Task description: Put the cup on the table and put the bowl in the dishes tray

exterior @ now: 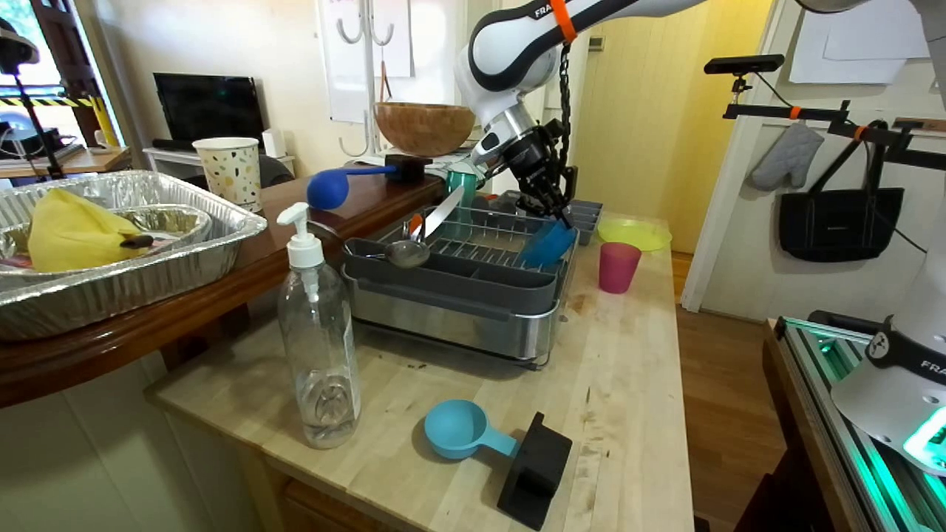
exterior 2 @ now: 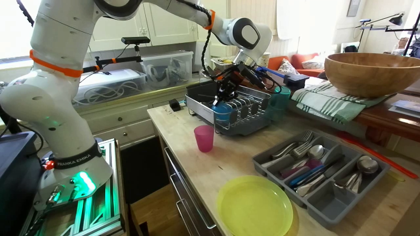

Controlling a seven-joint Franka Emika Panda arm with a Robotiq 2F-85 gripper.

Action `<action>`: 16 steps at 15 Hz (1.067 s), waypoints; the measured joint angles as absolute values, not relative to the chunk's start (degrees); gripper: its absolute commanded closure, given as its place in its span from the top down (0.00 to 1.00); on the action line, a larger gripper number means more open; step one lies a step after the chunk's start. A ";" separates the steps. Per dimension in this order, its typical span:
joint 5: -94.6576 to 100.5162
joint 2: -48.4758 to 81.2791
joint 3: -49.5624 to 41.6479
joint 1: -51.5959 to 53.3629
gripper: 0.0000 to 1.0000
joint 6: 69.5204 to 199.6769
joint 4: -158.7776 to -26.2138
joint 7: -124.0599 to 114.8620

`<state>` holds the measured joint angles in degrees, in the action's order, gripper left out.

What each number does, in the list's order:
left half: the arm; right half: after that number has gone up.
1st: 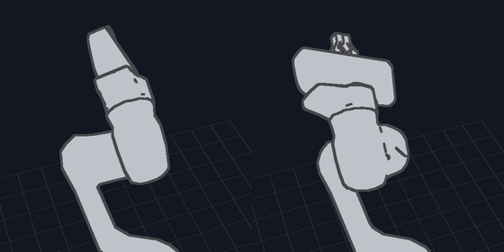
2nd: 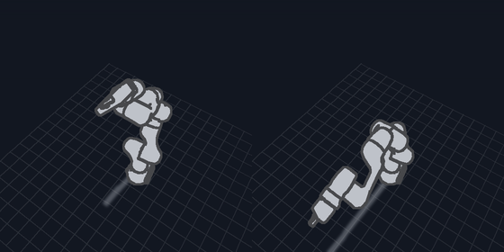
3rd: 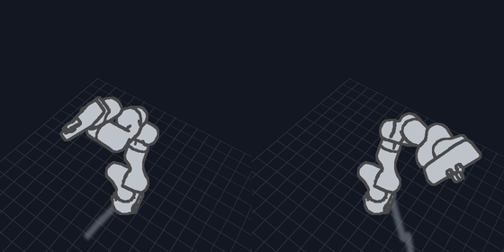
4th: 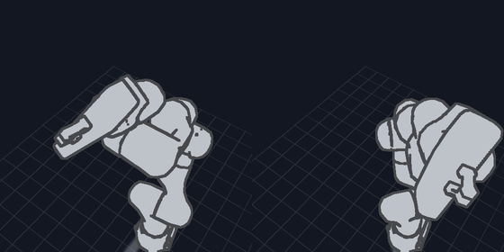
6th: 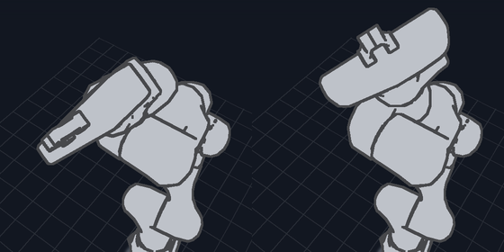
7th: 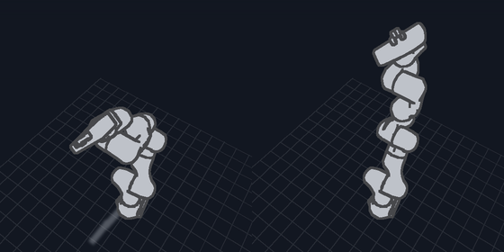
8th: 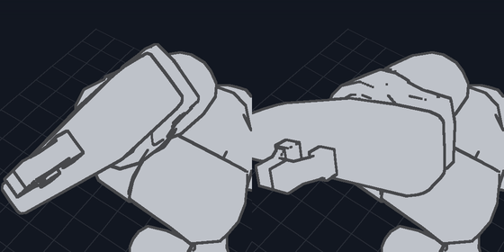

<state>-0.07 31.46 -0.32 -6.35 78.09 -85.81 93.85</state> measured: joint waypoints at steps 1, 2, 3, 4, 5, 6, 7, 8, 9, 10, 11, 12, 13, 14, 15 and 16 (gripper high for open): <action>-0.07 31.72 -0.31 -6.36 0.01 78.02 -85.51 93.59; -0.08 31.91 -0.31 -6.38 0.01 77.79 -85.29 93.44; -0.08 32.06 -0.29 -6.40 0.01 77.59 -85.08 93.35; -0.08 32.20 -0.28 -6.41 0.29 77.40 -84.84 93.26; -0.07 32.39 -0.26 -6.41 0.29 77.15 -84.55 93.12; -0.07 32.56 -0.24 -6.41 0.33 76.92 -84.28 92.95; -0.06 32.68 -0.21 -6.41 0.40 76.55 -84.08 92.73; -0.04 32.72 -0.11 -6.41 0.48 76.32 -84.02 92.55; 0.02 32.72 0.07 -6.40 0.55 76.19 -84.01 92.51; 0.10 32.70 0.30 -6.35 0.62 76.10 -84.00 92.50; 0.20 32.65 0.57 -6.25 0.71 76.08 -84.00 92.49; 0.32 32.57 0.86 -6.11 0.77 76.06 -84.00 92.48; 0.47 32.44 1.19 -5.95 0.86 76.04 -84.00 92.46; 0.62 32.27 1.50 -5.77 0.93 76.04 -83.99 92.42; 0.76 32.01 1.78 -5.56 1.00 76.04 -83.99 92.35; 0.83 31.65 2.01 -5.35 1.00 76.01 -84.00 92.24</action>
<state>0.83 31.65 2.01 -5.35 76.01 -84.00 92.24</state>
